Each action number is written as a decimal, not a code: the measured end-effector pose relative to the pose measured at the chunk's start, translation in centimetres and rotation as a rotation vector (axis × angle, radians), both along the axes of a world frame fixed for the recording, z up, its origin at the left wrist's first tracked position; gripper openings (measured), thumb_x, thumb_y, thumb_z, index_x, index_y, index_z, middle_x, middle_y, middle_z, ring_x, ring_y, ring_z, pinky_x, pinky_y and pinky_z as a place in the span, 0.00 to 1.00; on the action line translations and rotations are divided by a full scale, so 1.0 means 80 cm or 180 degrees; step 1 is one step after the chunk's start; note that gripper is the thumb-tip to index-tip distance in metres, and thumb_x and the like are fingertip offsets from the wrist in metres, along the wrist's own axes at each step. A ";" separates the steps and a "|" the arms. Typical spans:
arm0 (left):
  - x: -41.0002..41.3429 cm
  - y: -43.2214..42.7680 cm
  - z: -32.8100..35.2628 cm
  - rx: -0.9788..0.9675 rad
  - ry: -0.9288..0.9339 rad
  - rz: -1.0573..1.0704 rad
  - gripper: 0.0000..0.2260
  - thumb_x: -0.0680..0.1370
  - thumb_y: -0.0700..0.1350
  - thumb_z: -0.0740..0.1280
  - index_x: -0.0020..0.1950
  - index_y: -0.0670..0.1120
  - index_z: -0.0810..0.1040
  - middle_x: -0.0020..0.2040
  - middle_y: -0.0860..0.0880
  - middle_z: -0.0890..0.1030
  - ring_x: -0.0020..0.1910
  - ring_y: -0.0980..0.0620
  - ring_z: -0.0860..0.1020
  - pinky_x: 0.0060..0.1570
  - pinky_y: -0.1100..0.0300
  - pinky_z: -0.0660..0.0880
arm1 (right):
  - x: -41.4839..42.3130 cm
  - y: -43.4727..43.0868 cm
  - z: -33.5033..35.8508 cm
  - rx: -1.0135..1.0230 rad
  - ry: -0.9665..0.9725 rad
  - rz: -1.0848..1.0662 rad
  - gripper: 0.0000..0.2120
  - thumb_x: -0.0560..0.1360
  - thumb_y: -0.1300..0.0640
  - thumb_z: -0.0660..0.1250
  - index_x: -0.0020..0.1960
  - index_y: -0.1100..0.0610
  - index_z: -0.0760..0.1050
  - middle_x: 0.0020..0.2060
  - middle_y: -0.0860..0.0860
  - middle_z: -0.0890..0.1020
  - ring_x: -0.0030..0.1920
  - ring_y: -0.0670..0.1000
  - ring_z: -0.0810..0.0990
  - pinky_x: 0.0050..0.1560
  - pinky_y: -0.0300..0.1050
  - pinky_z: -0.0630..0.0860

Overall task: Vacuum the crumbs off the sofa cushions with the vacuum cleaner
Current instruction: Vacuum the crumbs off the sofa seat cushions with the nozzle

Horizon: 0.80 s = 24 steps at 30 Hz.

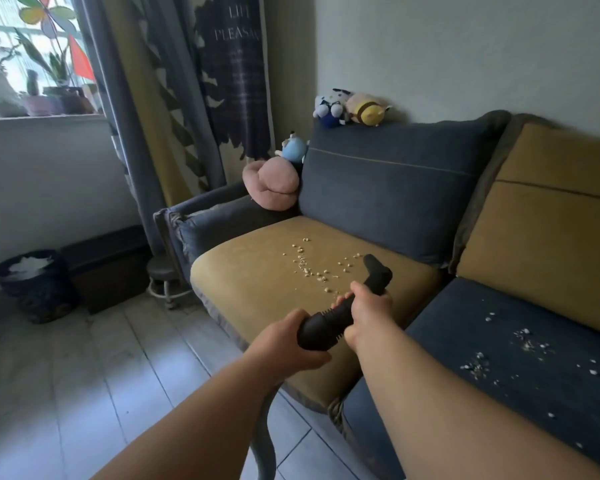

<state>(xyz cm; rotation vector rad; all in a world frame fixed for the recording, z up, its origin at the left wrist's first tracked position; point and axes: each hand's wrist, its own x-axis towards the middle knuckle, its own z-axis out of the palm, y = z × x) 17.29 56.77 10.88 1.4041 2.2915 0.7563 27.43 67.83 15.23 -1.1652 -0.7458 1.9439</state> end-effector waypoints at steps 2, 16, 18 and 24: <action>-0.017 0.001 -0.010 -0.0078 -0.0141 0.0029 0.19 0.67 0.58 0.76 0.50 0.61 0.69 0.43 0.58 0.77 0.39 0.63 0.75 0.34 0.70 0.67 | -0.011 0.009 -0.006 -0.0075 -0.0039 -0.0002 0.23 0.77 0.61 0.66 0.70 0.51 0.64 0.39 0.55 0.77 0.34 0.51 0.78 0.34 0.45 0.81; -0.052 0.060 0.023 -0.0270 0.0154 -0.0308 0.20 0.70 0.57 0.75 0.55 0.58 0.69 0.42 0.53 0.80 0.29 0.59 0.79 0.28 0.66 0.77 | -0.029 0.060 0.011 -0.0178 -0.0313 0.0077 0.22 0.75 0.56 0.69 0.67 0.53 0.68 0.51 0.56 0.81 0.43 0.53 0.83 0.47 0.51 0.81; -0.044 0.057 0.036 -0.0310 0.0371 -0.0332 0.20 0.70 0.58 0.74 0.55 0.58 0.69 0.42 0.54 0.80 0.28 0.58 0.79 0.28 0.64 0.77 | -0.019 0.057 0.018 -0.0193 -0.0297 0.0118 0.23 0.75 0.54 0.69 0.68 0.53 0.67 0.53 0.56 0.80 0.46 0.54 0.82 0.51 0.53 0.80; -0.020 0.052 0.079 -0.0253 0.0829 -0.0282 0.19 0.71 0.59 0.74 0.54 0.54 0.70 0.40 0.52 0.79 0.30 0.56 0.79 0.28 0.61 0.76 | 0.011 0.029 0.052 0.0003 -0.0297 0.0381 0.31 0.74 0.53 0.70 0.73 0.49 0.59 0.61 0.59 0.74 0.54 0.63 0.78 0.52 0.63 0.79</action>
